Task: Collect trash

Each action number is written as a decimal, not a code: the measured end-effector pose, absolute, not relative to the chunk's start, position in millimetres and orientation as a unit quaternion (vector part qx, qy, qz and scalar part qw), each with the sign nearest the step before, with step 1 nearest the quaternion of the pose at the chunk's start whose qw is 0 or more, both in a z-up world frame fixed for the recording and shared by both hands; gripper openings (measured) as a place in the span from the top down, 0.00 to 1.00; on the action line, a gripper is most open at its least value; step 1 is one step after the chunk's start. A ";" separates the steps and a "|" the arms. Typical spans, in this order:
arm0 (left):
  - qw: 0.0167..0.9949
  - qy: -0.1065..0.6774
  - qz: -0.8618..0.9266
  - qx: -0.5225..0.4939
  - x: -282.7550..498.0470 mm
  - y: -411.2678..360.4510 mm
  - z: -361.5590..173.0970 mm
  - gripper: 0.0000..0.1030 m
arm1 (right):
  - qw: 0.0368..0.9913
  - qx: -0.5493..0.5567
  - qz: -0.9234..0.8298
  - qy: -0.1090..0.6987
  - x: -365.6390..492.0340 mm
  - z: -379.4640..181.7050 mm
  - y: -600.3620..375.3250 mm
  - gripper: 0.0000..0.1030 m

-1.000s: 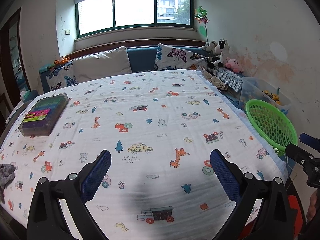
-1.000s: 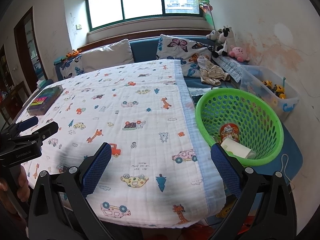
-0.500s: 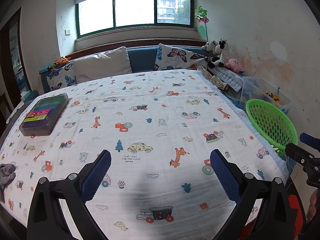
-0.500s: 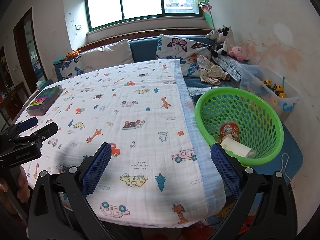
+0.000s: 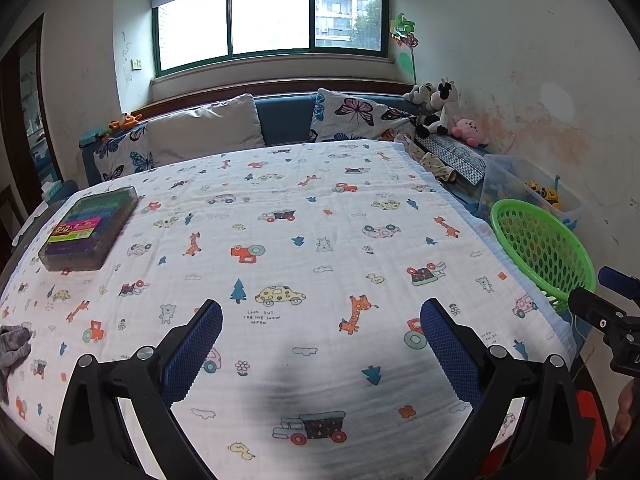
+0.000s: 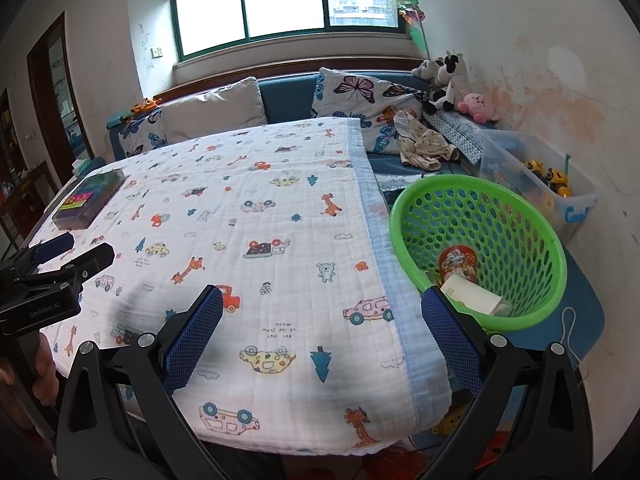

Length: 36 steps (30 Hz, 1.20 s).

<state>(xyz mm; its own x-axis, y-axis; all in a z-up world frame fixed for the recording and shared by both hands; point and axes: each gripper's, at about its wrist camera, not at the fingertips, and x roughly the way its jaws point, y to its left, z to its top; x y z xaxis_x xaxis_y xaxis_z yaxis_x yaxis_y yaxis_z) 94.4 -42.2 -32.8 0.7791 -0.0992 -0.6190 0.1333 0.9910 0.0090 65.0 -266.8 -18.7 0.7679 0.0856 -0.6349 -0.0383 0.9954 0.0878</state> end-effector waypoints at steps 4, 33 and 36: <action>0.943 0.326 -0.060 0.026 93.9 -42.2 -32.2 0.07 | 0.940 0.035 0.033 0.339 65.0 -18.8 -266.8 0.04; 0.946 0.318 -0.058 0.030 87.5 -48.5 -31.4 0.07 | 0.939 0.034 0.036 0.341 65.7 -21.5 -266.1 0.04; 0.945 0.320 -0.058 0.026 87.6 -47.7 -30.8 0.07 | 0.939 0.034 0.037 0.341 66.1 -21.8 -265.9 0.04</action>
